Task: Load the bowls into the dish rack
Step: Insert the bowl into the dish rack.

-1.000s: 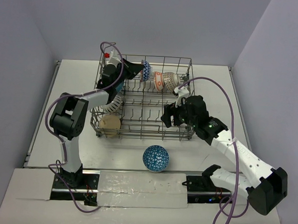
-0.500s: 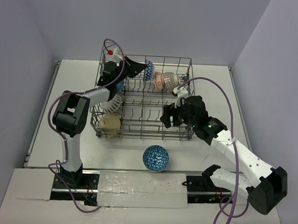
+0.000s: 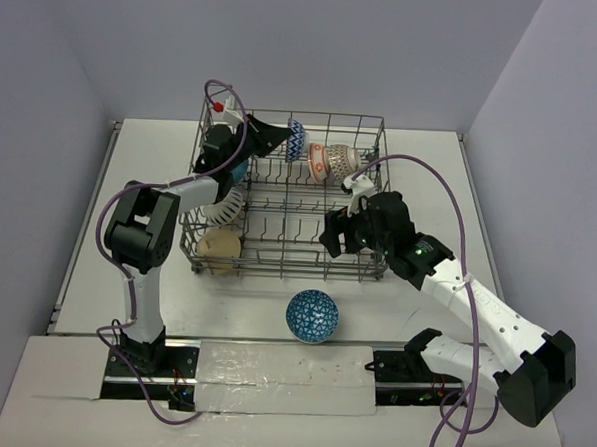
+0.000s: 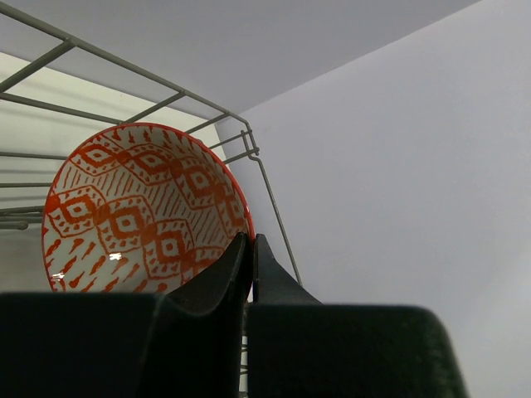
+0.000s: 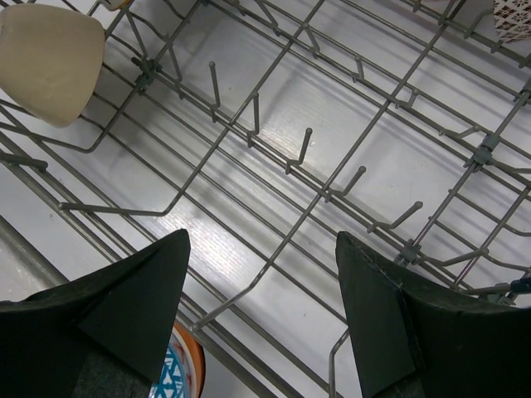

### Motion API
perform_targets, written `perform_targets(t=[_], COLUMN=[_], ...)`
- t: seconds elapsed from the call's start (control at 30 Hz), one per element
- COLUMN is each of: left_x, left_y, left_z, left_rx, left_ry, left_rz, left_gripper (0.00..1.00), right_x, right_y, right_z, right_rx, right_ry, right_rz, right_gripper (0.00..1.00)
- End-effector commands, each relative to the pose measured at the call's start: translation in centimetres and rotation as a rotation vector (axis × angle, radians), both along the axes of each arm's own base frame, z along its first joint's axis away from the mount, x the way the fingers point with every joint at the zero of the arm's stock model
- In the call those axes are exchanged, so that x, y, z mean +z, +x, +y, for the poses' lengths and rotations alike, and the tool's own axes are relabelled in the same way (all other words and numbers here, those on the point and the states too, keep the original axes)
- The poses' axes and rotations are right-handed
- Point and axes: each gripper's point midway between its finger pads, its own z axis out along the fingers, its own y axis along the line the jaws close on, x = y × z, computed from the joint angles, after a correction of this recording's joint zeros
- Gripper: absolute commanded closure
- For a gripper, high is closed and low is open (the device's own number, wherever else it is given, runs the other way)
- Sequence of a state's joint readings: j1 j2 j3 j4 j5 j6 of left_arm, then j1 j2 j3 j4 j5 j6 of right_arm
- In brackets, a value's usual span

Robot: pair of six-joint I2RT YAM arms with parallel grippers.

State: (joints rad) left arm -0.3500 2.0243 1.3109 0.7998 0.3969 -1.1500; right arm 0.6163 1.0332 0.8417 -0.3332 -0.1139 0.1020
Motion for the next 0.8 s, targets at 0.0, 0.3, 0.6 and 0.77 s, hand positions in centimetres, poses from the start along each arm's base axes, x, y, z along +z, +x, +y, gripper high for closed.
perform_targets(t=[0.0, 0.3, 0.6, 0.77], left_x=[-0.6, -1.3, -1.9, -1.7], left_y=[-0.7, -0.5, -0.8, -1.2], left_z=[0.8, 1.3, 1.3, 1.6], left_rx=[-0.019, -0.017, -0.024, -0.009], left_ry=[-0.011, -0.006, -0.012, -0.029], left_rz=[0.063, 0.109, 0.149, 0.155], left_gripper=[1.00, 0.94, 0.88, 0.87], right_x=[2.1, 2.1, 2.1, 2.2], right_y=[0.5, 0.4, 0.3, 0.3], right_z=[0.4, 0.4, 0.4, 0.4], right_rx=[0.006, 0.014, 0.015, 0.014], right_ry=[0.005, -0.005, -0.015, -0.021], right_rz=[-0.051, -0.052, -0.054, -0.056], right_gripper=[0.22, 0.22, 0.21, 0.21])
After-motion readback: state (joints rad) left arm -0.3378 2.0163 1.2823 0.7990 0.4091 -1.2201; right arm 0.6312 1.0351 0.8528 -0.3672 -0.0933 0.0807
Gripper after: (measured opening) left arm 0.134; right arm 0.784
